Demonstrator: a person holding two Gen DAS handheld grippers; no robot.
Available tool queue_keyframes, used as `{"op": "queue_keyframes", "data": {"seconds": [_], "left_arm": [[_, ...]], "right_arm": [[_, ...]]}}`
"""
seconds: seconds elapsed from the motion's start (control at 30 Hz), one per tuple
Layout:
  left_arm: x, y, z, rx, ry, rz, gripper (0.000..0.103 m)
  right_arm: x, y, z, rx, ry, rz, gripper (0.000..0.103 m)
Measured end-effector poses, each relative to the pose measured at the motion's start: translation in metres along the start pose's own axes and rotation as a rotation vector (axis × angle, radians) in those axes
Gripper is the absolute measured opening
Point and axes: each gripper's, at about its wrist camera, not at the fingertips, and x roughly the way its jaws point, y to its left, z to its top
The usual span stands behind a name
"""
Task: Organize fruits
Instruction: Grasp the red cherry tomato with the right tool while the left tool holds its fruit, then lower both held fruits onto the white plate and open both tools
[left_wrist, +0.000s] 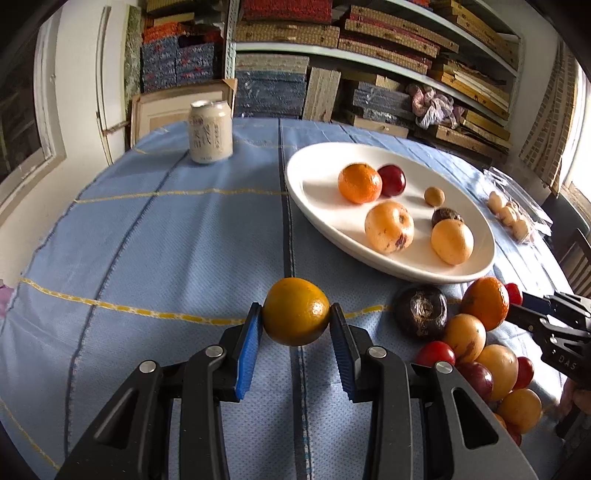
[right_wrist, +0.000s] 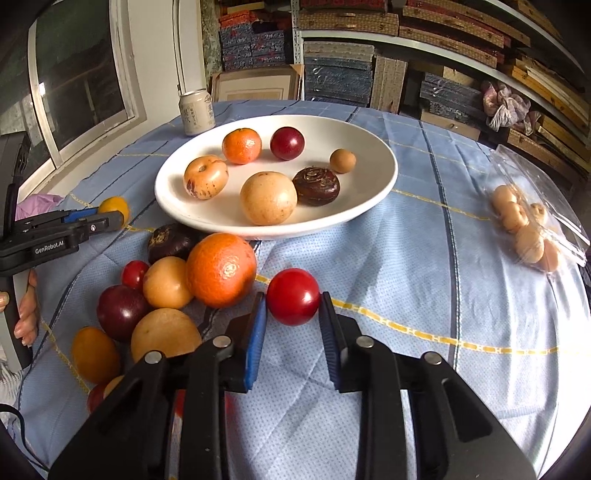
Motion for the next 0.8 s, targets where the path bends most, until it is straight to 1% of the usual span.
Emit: {"op": "queue_keyframes", "data": {"seconds": [0.1, 0.17, 0.23, 0.37, 0.4, 0.5, 0.57, 0.63, 0.7, 0.8], "left_arm": [[-0.010, 0.002, 0.001, -0.011, -0.035, 0.010, 0.037], [-0.016, 0.002, 0.004, -0.002, -0.059, 0.031, 0.037], [-0.021, 0.000, 0.009, -0.014, -0.079, 0.049, 0.037], [-0.019, -0.011, 0.031, -0.009, -0.077, 0.056, 0.037], [-0.017, -0.015, 0.041, -0.004, -0.083, 0.060, 0.037], [-0.008, -0.022, 0.059, -0.015, -0.102, 0.078, 0.037], [0.003, -0.025, 0.066, -0.037, -0.093, 0.064, 0.037], [0.016, -0.029, 0.067, -0.028, -0.077, 0.069, 0.037], [0.028, -0.032, 0.067, 0.003, -0.072, 0.094, 0.037], [0.038, -0.032, 0.070, 0.016, -0.062, 0.091, 0.037]], "right_arm": [[-0.008, -0.001, -0.003, 0.014, -0.022, -0.003, 0.028], [-0.017, -0.003, -0.002, 0.027, -0.050, -0.002, 0.028], [-0.028, -0.005, 0.003, 0.050, -0.094, 0.005, 0.028], [-0.037, -0.008, 0.023, 0.089, -0.128, 0.019, 0.028], [-0.035, -0.008, 0.032, 0.095, -0.124, 0.024, 0.028], [-0.023, -0.007, 0.056, 0.118, -0.126, 0.034, 0.028], [-0.012, -0.009, 0.068, 0.156, -0.135, 0.051, 0.028], [0.003, -0.007, 0.073, 0.155, -0.122, 0.054, 0.028], [0.015, -0.006, 0.073, 0.123, -0.099, 0.023, 0.028], [0.023, -0.014, 0.071, 0.137, -0.079, 0.013, 0.028]]}}
